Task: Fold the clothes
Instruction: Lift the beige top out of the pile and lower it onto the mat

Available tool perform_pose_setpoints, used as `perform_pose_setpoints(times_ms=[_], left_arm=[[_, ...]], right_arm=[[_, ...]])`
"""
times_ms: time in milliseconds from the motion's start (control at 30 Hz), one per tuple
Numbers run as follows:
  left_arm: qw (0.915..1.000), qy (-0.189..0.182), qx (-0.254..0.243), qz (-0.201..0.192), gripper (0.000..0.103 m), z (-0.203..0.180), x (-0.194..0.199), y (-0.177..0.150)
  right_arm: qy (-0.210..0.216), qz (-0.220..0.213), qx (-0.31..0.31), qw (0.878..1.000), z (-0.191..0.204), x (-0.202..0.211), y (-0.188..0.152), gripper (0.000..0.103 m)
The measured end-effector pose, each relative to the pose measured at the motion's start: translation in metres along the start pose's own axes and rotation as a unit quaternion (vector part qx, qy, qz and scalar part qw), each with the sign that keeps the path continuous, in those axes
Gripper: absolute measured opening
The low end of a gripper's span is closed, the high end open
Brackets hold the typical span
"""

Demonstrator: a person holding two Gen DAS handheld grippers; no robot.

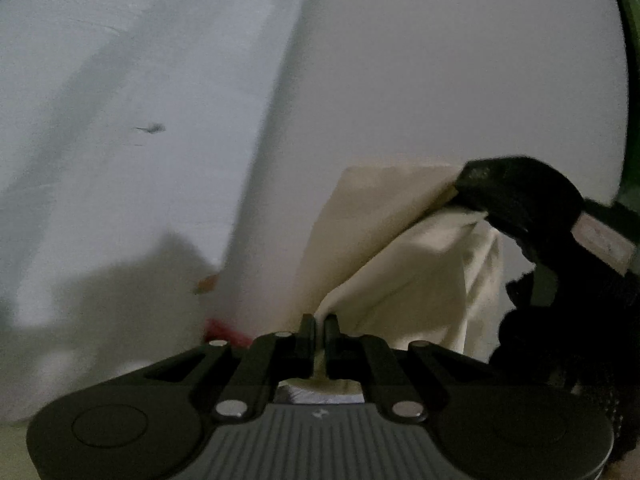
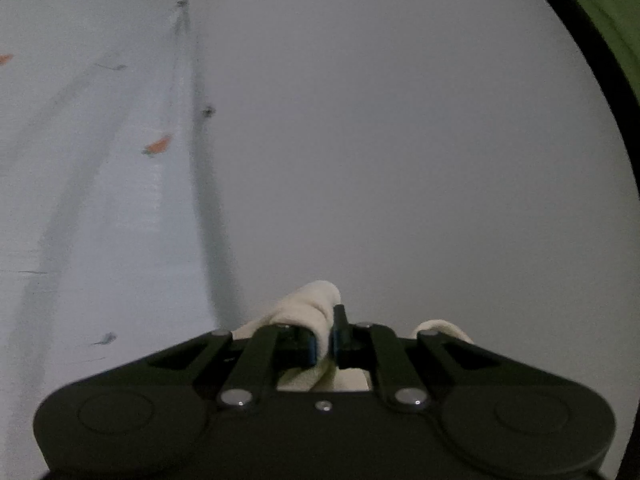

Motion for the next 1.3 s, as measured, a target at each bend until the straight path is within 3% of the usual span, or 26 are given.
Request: perform_pose_setpoints(times_ms=[200,367,667,900,1000,1067,1167,1200,1267,1300], left_arm=[[0.9949,0.096,0.028,-0.005,0.005,0.029,0.090,-0.014],[0.9819,0.175,0.072,-0.008,0.005,0.057,0.170,-0.034],[0.9423,0.316,0.111,-0.016,0.005,0.107,0.296,-0.043],[0.9102,0.399,0.110,-0.005,0.005,0.132,0.390,-0.049],[0.9035,0.410,0.125,0.017,0.006,0.131,0.422,-0.075],[0.9001,0.407,0.148,0.047,0.006,0.131,0.433,-0.109],[0.8911,0.394,0.182,0.133,0.011,0.126,0.435,-0.186],[0.8853,0.389,0.199,0.159,0.012,0.123,0.436,-0.214],[0.8683,0.377,0.243,0.212,0.015,0.115,0.438,-0.272],[0.8583,0.371,0.265,0.236,0.014,0.110,0.441,-0.298]], right_arm=[[0.095,0.049,-0.003,0.994,0.050,0.052,-0.026,0.008],[0.174,0.102,-0.007,0.979,0.089,0.108,-0.057,0.008],[0.297,0.214,-0.037,0.930,0.178,0.181,-0.095,0.008],[0.384,0.252,-0.041,0.887,0.245,0.261,-0.109,0.008],[0.404,0.277,-0.026,0.872,0.256,0.290,-0.129,0.008],[0.407,0.300,-0.001,0.863,0.256,0.307,-0.154,0.009],[0.384,0.366,0.059,0.846,0.242,0.326,-0.214,0.011],[0.373,0.388,0.090,0.838,0.233,0.334,-0.238,0.012],[0.348,0.419,0.161,0.823,0.206,0.352,-0.284,0.030],[0.337,0.433,0.190,0.814,0.191,0.360,-0.302,0.034]])
Point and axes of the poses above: each gripper's, at about its wrist camera, not at the fingertips, and x roughly against the way its jaws point, z to its left, y to its top, the point moved 10 cm from there along -x, roughly the way its jaws point, and after that the axes turned 13 degrees about -x, right-handed, at the moved point
